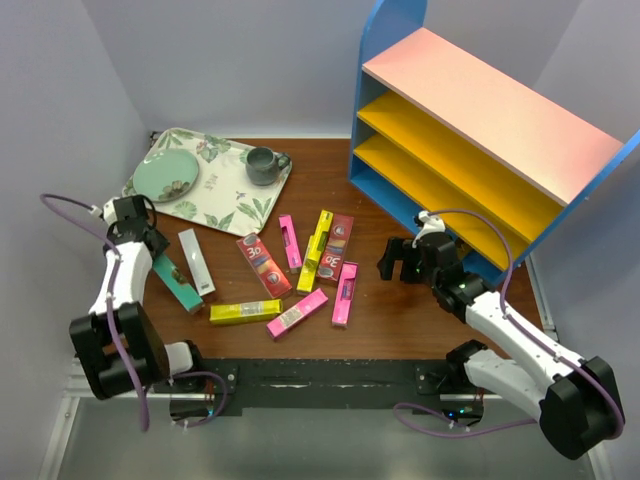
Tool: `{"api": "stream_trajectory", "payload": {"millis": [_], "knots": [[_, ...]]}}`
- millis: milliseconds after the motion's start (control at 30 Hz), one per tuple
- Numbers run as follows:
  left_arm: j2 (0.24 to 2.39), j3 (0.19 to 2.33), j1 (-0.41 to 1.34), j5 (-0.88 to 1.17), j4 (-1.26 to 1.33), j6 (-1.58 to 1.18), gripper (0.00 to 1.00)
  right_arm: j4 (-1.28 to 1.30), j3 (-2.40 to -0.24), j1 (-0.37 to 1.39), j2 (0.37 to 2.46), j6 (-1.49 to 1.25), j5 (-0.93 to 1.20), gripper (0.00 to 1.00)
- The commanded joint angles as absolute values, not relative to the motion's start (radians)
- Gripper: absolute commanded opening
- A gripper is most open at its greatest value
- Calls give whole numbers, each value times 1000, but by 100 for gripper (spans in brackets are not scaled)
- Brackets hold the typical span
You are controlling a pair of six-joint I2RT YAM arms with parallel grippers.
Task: Place and organize the toothpastes onto the shelf
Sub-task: Pick up the toothpaste from the center of the board.
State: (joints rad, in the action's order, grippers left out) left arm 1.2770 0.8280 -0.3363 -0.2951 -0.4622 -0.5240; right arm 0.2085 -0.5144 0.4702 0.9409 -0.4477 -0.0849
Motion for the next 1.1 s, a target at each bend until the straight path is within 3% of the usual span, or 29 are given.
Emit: {"api": "stream_trajectory", "payload": {"millis": [0, 167, 300, 567, 800, 1067], "knots": [[1132, 890, -342, -290, -495, -554, 19, 170, -509, 471, 905, -423, -35, 98], [985, 940, -342, -143, -469, -554, 18, 166, -515, 472, 882, -429, -2, 98], [922, 933, -342, 91, -391, -589, 18, 160, -528, 474, 876, -440, 51, 98], [828, 793, -330, 501, -120, -804, 16, 132, -531, 586, 825, -459, 63, 98], [792, 644, -116, 445, 174, -994, 15, 3, -545, 762, 861, -552, 29, 97], [850, 546, 72, 338, 376, -1138, 15, -150, -600, 1044, 929, -546, -196, 97]]}}
